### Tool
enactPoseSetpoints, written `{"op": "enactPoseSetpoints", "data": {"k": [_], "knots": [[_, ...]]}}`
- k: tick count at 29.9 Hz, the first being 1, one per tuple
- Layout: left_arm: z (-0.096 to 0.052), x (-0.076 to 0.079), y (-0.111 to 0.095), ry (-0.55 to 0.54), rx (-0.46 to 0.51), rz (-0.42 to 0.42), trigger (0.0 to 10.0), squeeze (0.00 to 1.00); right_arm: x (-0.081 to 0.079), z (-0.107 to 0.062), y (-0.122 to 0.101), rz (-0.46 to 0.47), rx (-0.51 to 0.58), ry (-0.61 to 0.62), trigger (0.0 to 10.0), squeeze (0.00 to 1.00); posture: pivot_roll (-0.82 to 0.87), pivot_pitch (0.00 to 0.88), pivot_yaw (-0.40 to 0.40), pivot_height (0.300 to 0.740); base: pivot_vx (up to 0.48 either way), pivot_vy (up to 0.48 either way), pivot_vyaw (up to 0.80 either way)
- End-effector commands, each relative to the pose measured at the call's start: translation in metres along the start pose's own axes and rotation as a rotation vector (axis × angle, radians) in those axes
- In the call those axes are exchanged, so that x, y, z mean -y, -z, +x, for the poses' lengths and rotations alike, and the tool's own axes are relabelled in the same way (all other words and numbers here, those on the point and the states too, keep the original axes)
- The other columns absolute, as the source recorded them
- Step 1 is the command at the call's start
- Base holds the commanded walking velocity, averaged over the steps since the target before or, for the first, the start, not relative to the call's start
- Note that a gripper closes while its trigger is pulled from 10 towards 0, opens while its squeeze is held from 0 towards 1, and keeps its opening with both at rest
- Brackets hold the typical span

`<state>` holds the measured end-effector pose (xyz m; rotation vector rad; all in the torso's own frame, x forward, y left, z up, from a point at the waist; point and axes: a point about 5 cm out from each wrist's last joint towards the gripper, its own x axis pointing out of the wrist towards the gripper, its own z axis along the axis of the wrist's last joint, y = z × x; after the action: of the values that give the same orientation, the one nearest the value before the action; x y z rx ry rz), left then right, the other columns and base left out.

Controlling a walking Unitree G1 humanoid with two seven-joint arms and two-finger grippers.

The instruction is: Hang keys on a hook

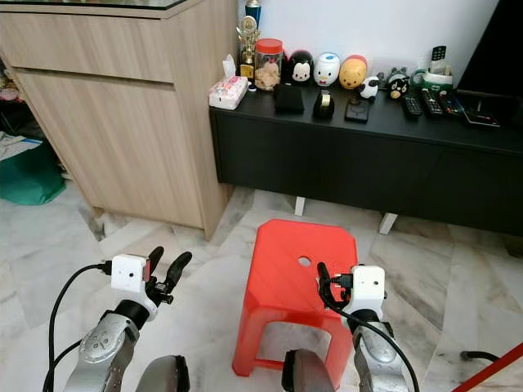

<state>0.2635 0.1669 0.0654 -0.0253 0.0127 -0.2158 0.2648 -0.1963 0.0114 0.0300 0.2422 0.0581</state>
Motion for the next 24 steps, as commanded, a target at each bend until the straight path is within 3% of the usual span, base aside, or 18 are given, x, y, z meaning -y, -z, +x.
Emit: {"op": "enactPoseSetpoints", "data": {"k": [1,14,24], "knots": [[0.0033,0.001,-0.0004,0.013,-0.002,-0.004,10.0,0.0,0.0006,-0.0004,-0.0012,0.01,0.005,-0.001,10.0,0.0,-0.02,0.0,-0.032,0.587,0.0,0.0,0.54],[0.0021,-0.0003,0.0011,0.011,-0.009,-0.005,10.0,0.0,0.0029,-0.0017,0.0027,0.048,-0.01,0.032,10.0,0.0,-0.01,0.0,-0.032,0.587,0.0,0.0,0.04],[0.0018,-0.0008,0.0006,0.015,-0.008,-0.005,10.0,0.0,0.0031,-0.0018,0.0046,0.052,-0.021,0.036,10.0,0.0,-0.01,0.0,-0.026,0.587,0.262,0.0,0.0]]}}
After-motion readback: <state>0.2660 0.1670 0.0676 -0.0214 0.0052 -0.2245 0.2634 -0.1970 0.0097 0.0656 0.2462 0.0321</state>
